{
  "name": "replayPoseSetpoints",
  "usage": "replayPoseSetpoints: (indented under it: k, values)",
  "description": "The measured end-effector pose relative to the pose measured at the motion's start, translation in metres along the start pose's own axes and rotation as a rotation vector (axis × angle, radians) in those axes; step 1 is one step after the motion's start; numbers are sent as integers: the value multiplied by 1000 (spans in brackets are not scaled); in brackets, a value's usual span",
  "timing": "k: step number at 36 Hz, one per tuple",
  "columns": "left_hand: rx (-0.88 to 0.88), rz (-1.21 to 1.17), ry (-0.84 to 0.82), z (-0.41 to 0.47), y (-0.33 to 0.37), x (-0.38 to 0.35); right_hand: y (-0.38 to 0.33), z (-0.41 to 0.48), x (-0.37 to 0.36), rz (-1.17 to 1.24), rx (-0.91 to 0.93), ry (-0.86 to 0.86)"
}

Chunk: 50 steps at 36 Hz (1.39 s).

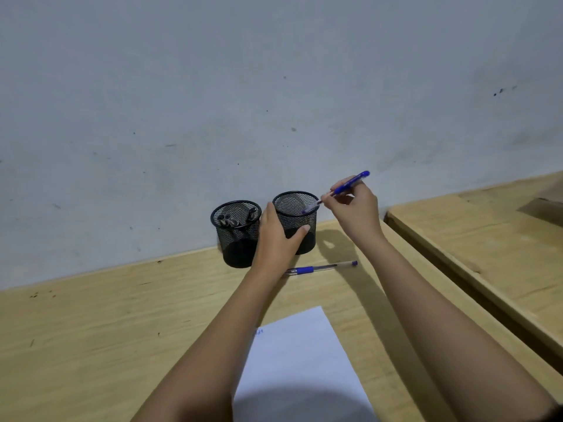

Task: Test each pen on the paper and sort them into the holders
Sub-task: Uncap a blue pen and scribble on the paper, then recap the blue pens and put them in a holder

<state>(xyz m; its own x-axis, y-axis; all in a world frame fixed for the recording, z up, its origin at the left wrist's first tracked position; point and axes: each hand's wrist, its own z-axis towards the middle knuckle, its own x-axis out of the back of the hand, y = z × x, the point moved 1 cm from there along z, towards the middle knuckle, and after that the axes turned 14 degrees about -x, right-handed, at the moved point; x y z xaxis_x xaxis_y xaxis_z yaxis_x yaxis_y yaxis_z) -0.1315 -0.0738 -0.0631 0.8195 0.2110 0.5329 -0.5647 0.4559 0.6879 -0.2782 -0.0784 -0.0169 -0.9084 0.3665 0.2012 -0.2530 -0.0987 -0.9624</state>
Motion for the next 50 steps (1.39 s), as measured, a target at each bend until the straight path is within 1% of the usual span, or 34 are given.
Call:
replayPoseSetpoints:
  k: [7,14,22,26,28,30,34,37,41,43,46,50]
  values:
    - [15,-80,34,6,-15,-7,7,13,-13,-211,9,-108]
    - [-15,-107,46,10,-21,-11,8,19,-17,-328,67,-187]
    - [2,-106,9,9,-20,-9,4,8,-9,-300,60,-184]
    - [13,-27,-22,2,-17,-6,3,-4,3,-267,40,-160]
    - [-22,15,-59,-6,-14,-2,3,-12,9,-262,40,-146]
    - [-62,62,-135,-19,-12,3,4,-20,12,-257,42,-146]
    - [-119,221,-269,-49,-6,22,16,-38,12,-286,16,-193]
    - [-144,344,-378,-67,-8,36,35,-47,6,-420,10,-246]
    - [-96,431,-524,-81,-21,47,52,-57,-4,-597,44,-290]
    - [-87,441,-556,-85,-23,50,55,-62,-8,-672,92,-323]
    - [-70,415,-560,-86,-24,51,57,-65,-10,-755,159,-338]
    - [-59,401,-568,-85,-24,51,55,-65,-9,-735,164,-325]
